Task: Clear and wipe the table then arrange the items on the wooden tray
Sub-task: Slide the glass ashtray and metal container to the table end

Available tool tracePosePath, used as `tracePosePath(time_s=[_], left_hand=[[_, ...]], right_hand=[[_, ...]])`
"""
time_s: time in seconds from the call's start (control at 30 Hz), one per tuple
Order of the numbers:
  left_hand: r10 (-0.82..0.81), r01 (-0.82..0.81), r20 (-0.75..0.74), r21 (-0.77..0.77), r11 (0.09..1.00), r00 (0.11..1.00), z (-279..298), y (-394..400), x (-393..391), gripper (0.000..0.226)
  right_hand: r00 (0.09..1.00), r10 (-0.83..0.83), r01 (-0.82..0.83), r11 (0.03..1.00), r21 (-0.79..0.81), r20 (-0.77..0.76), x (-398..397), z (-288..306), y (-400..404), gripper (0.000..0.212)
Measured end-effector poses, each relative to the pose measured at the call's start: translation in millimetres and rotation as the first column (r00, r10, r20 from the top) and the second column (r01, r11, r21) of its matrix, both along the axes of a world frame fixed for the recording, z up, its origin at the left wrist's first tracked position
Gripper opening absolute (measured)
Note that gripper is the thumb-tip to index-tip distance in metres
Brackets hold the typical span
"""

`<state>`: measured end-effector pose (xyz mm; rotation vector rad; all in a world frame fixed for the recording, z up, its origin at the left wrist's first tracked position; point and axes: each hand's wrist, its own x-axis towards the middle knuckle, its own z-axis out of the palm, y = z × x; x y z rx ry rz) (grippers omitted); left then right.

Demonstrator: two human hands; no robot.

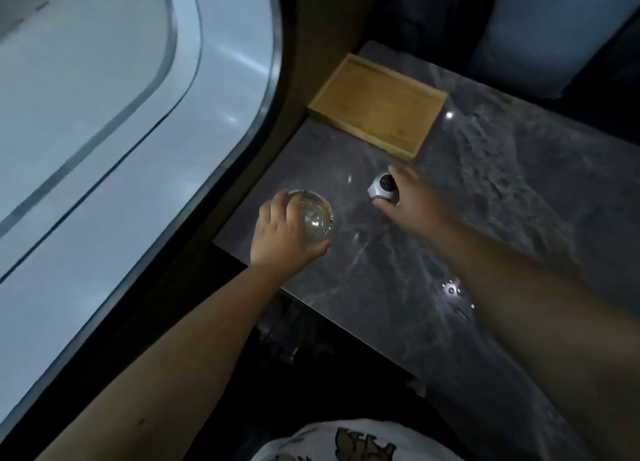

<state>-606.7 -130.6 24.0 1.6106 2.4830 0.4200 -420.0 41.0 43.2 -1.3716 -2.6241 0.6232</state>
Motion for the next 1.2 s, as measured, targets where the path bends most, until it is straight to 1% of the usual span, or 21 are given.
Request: tracePosePath(time_s=[0.1, 0.2, 0.3, 0.43, 0.6, 0.7, 0.97, 1.03, 1.13, 1.2], left_hand=[[0.069, -0.069, -0.002, -0.021, 0.997, 0.998, -17, -5, -31, 0.102], [0.116, -0.116, 0.012, -0.041, 0.992, 0.993, -31, -3, -49, 0.101], [0.136, -0.132, 0.057, -0.056, 0.99, 0.989, -44, 3, -53, 0.099], [0.13, -0.125, 0.082, -0.072, 0.99, 0.988, -56, 10, -51, 0.098], [0.145, -0.142, 0.085, -0.046, 0.989, 0.986, -66, 17, -52, 0.094], [0.148, -0.145, 0.094, -0.037, 0.989, 0.984, -67, 24, -56, 0.095], [0.13, -0.127, 0.073, -0.041, 0.991, 0.989, -73, 28, -58, 0.094], [0.13, -0.127, 0.068, -0.045, 0.991, 0.989, -73, 28, -56, 0.096], [0.123, -0.118, 0.062, -0.086, 0.989, 0.99, -69, 28, -54, 0.106], [0.103, -0.098, 0.044, -0.105, 0.99, 0.994, -64, 29, -54, 0.11]], right_hand=[[0.998, 0.048, -0.049, 0.999, 0.005, 0.036, -41, -14, 11, 0.072], [0.999, 0.038, -0.037, 0.999, -0.012, 0.036, -79, -27, 26, 0.072], [1.0, 0.019, -0.02, 0.999, 0.049, 0.024, -110, -39, 42, 0.071], [0.995, 0.059, -0.066, 0.994, 0.088, 0.082, -134, -52, 58, 0.071], [0.992, 0.086, -0.096, 0.989, 0.116, 0.088, -148, -63, 67, 0.07], [0.993, 0.103, -0.11, 0.987, 0.117, 0.063, -154, -69, 70, 0.07], [0.994, 0.095, -0.1, 0.985, 0.139, 0.048, -158, -83, 76, 0.066], [0.995, 0.088, -0.093, 0.988, 0.125, 0.051, -158, -84, 75, 0.068], [0.992, 0.09, -0.096, 0.993, 0.07, 0.089, -156, -77, 74, 0.079], [0.992, 0.083, -0.089, 0.994, 0.059, 0.097, -153, -69, 74, 0.082]])
